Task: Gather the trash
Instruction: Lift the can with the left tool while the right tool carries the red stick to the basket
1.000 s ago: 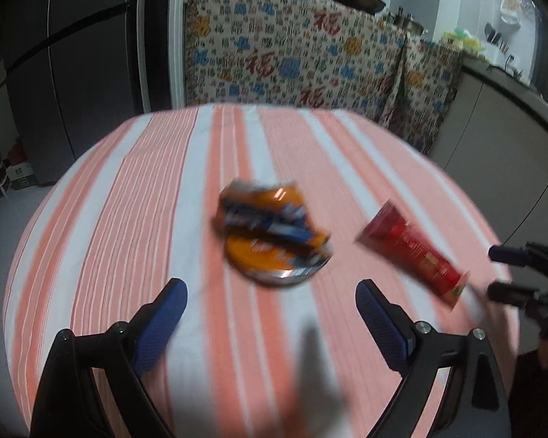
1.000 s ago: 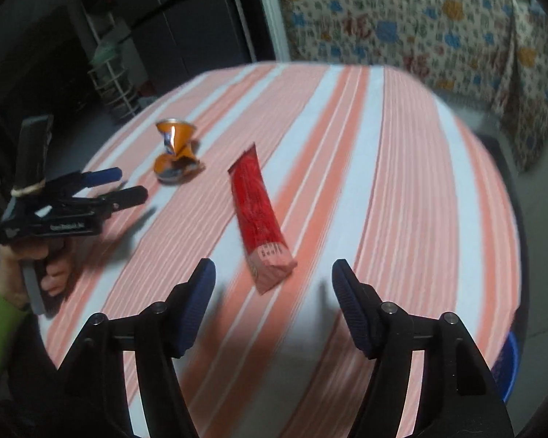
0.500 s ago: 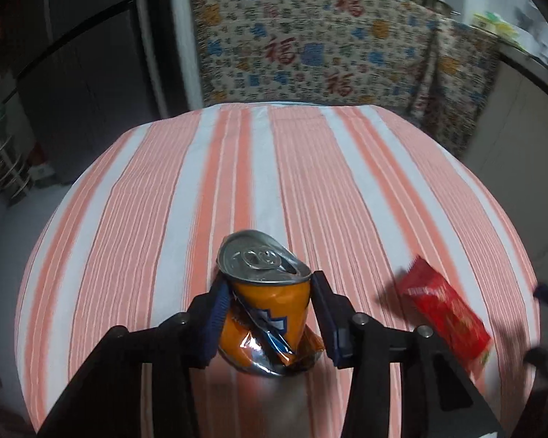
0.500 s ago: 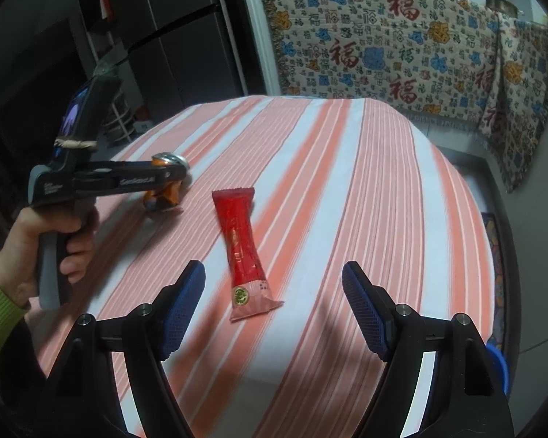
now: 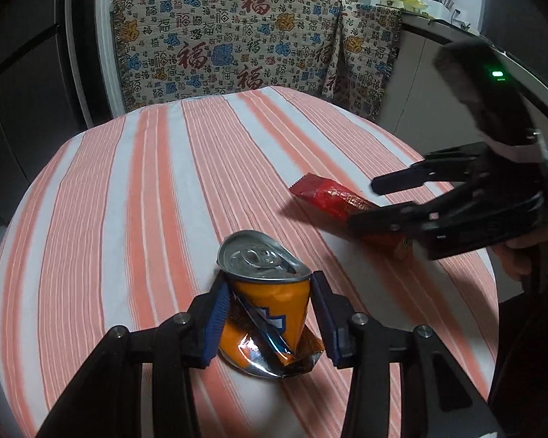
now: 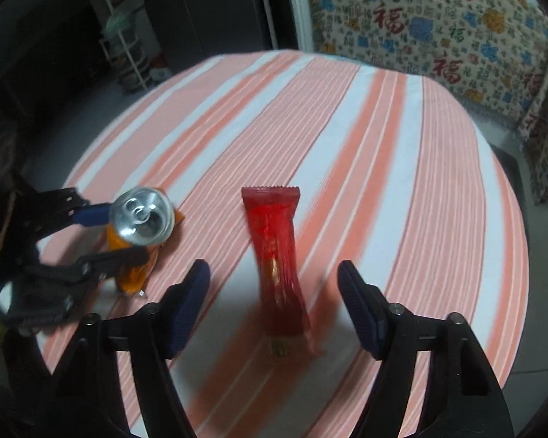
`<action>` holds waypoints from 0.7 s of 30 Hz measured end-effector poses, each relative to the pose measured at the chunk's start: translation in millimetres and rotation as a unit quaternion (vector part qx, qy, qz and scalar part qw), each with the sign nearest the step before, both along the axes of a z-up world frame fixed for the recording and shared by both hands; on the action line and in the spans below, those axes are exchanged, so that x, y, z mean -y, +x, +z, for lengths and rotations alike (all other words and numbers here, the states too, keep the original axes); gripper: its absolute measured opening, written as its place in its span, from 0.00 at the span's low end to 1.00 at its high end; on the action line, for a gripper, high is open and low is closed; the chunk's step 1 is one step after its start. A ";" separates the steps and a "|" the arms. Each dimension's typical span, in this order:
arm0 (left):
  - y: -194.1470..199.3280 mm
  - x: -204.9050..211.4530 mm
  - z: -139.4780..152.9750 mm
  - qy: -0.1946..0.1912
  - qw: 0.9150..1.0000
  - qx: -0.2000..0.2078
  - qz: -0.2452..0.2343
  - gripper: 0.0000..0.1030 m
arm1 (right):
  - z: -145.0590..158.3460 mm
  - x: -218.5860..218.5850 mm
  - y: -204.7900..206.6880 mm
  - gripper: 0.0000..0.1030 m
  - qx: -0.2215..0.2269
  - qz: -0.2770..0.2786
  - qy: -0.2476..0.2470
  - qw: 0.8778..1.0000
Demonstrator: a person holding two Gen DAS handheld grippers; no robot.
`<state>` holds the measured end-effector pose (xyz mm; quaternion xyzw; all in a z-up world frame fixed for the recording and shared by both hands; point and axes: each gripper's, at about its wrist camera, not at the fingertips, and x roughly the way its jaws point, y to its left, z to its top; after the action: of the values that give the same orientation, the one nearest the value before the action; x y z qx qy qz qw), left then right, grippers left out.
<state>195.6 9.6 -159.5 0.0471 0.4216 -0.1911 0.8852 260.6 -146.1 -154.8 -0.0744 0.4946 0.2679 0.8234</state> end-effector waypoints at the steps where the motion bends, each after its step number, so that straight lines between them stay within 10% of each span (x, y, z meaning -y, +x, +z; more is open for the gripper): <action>1: -1.5 -1.7 0.4 -0.002 1.000 -0.001 0.004 0.43 | -4.3 -4.1 4.2 0.45 -0.006 0.005 -0.014 1.000; 3: -1.9 -1.4 1.0 -0.011 1.000 -0.004 0.011 0.43 | -9.1 -5.0 5.3 0.12 -0.008 0.008 -0.030 0.999; 21: -22.1 81.9 4.1 -0.035 0.999 -0.004 -0.022 0.43 | 16.2 123.4 -69.8 0.10 0.014 -0.125 0.161 0.979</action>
<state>173.5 -72.3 -155.4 0.0248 0.4172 -0.2249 0.8802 190.8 -269.5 -138.6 0.1174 0.4392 0.2382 0.8583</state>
